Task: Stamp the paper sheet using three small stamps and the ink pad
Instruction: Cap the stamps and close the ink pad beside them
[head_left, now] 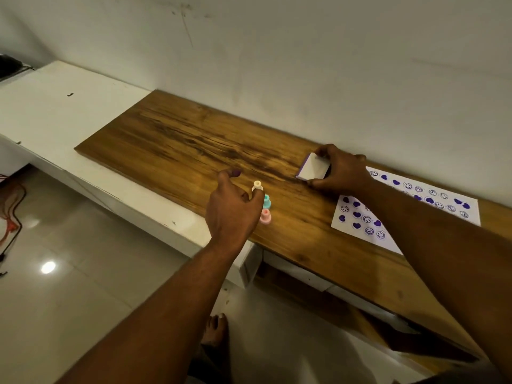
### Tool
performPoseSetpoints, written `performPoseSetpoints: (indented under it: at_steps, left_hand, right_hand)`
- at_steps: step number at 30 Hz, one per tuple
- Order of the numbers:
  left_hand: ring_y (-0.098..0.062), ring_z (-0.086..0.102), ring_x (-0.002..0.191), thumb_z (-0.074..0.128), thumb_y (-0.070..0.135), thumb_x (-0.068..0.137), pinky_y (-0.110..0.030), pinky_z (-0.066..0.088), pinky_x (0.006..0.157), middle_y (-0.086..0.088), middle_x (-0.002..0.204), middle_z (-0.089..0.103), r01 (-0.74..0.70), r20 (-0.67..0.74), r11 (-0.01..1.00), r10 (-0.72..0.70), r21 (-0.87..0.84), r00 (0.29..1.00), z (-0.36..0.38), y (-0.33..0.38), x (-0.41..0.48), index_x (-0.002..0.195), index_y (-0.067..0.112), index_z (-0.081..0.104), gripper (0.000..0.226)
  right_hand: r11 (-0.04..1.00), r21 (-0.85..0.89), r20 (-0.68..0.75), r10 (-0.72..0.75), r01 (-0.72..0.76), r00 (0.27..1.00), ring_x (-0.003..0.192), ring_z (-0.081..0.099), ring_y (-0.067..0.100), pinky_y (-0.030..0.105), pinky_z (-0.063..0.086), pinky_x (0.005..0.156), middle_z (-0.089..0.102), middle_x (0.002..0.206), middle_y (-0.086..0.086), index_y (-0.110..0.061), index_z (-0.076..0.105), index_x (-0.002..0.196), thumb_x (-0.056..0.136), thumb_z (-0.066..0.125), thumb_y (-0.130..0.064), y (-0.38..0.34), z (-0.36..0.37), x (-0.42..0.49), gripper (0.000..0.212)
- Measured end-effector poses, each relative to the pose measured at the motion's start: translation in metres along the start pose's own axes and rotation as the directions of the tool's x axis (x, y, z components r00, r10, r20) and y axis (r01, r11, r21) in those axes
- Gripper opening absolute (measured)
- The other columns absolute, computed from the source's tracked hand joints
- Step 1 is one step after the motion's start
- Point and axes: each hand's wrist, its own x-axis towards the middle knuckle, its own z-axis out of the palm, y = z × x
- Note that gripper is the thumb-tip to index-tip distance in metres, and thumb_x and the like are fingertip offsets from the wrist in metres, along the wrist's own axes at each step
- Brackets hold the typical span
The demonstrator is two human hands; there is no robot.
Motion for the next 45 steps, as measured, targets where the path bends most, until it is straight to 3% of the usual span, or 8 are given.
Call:
performPoseSetpoints:
  at_steps: [14, 20, 25, 28, 34, 38, 41, 45]
  left_hand:
    - [-0.002, 0.063, 0.067, 0.08, 0.047, 0.086, -0.018, 0.038, 0.054, 0.009, 0.075, 0.066, 0.022, 0.01, 1.0, -0.022, 0.017, 1.0, 0.012, -0.008, 0.003, 0.132, 0.023, 0.052, 0.06]
    - [0.002, 0.061, 0.065, 0.078, 0.05, 0.087, -0.018, 0.037, 0.053, 0.011, 0.07, 0.063, 0.019, 0.003, 1.0, -0.019, 0.02, 1.0, 0.015, -0.01, 0.004, 0.132, 0.024, 0.052, 0.058]
    - [0.001, 0.059, 0.065, 0.072, 0.047, 0.09, -0.022, 0.037, 0.055, 0.01, 0.066, 0.062, 0.087, -0.017, 0.996, -0.087, 0.014, 0.996, 0.013, -0.015, 0.01, 0.131, 0.025, 0.053, 0.05]
    - [-0.005, 0.061, 0.073, 0.068, 0.043, 0.093, -0.026, 0.039, 0.061, 0.011, 0.074, 0.063, 0.173, -0.009, 0.985, -0.173, 0.01, 0.985, 0.013, -0.02, 0.014, 0.134, 0.025, 0.053, 0.047]
    - [-0.017, 0.063, 0.092, 0.069, 0.037, 0.093, -0.035, 0.049, 0.078, 0.008, 0.095, 0.064, 0.268, 0.079, 0.962, -0.271, 0.051, 0.959, 0.015, -0.029, 0.018, 0.139, 0.025, 0.052, 0.051]
    - [-0.018, 0.066, 0.093, 0.073, 0.031, 0.09, -0.04, 0.056, 0.083, 0.012, 0.087, 0.063, 0.274, 0.092, 0.96, -0.278, 0.053, 0.956, 0.015, -0.03, 0.02, 0.142, 0.026, 0.05, 0.057]
    - [-0.017, 0.066, 0.093, 0.077, 0.032, 0.088, -0.04, 0.056, 0.083, 0.014, 0.087, 0.063, 0.276, 0.098, 0.96, -0.28, 0.051, 0.955, 0.016, -0.032, 0.021, 0.143, 0.026, 0.049, 0.062]
    - [-0.011, 0.062, 0.088, 0.08, 0.034, 0.084, -0.033, 0.047, 0.075, 0.015, 0.085, 0.062, 0.274, 0.098, 0.961, -0.277, 0.039, 0.956, 0.019, -0.036, 0.023, 0.142, 0.026, 0.049, 0.066]
  right_hand:
    - [0.993, 0.106, 0.036, -0.053, 0.049, 0.998, 0.127, 0.057, 0.023, 0.042, 0.042, 0.105, 0.056, 0.143, -0.002, -0.03, 0.039, 0.146, 0.069, 0.087, -0.058, 0.024, -0.004, 0.011, 0.095]
    - [0.991, 0.11, 0.039, -0.078, 0.073, 0.996, 0.135, 0.051, 0.026, 0.054, 0.035, 0.114, 0.05, 0.151, -0.001, -0.027, 0.035, 0.152, 0.072, 0.085, -0.058, 0.026, -0.002, 0.009, 0.099]
    - [0.97, 0.112, -0.278, -0.178, 0.216, 0.944, 0.132, 0.05, 0.017, 0.052, 0.038, 0.11, 0.057, 0.143, -0.01, -0.034, 0.05, 0.144, 0.077, 0.072, -0.072, 0.002, -0.003, 0.001, 0.081]
    - [0.901, 0.134, -0.127, -0.397, 0.412, 0.909, 0.114, 0.06, 0.008, 0.046, 0.052, 0.098, 0.068, 0.124, -0.012, -0.033, 0.06, 0.133, 0.083, 0.073, -0.059, -0.031, 0.001, 0.002, 0.057]
    - [0.816, 0.043, 0.173, -0.574, 0.576, 0.8, 0.125, 0.055, 0.011, 0.02, 0.042, 0.093, 0.059, 0.143, -0.005, -0.028, 0.055, 0.143, 0.094, 0.07, -0.025, -0.092, 0.02, 0.014, 0.051]
    - [0.783, 0.014, 0.221, -0.609, 0.621, 0.762, 0.111, 0.058, 0.009, 0.02, 0.047, 0.084, 0.064, 0.132, -0.006, -0.031, 0.063, 0.134, 0.094, 0.068, -0.017, -0.107, 0.022, 0.023, 0.042]
    - [0.757, -0.078, 0.278, -0.608, 0.648, 0.744, 0.097, 0.053, 0.003, 0.011, 0.036, 0.071, 0.069, 0.123, -0.005, -0.028, 0.07, 0.126, 0.095, 0.068, -0.018, -0.112, 0.026, 0.028, 0.033]
    - [0.837, -0.113, 0.173, -0.514, 0.535, 0.84, 0.098, 0.063, 0.01, 0.023, 0.048, 0.075, 0.072, 0.115, -0.005, -0.026, 0.069, 0.124, 0.094, 0.069, -0.033, -0.104, 0.027, 0.038, 0.031]
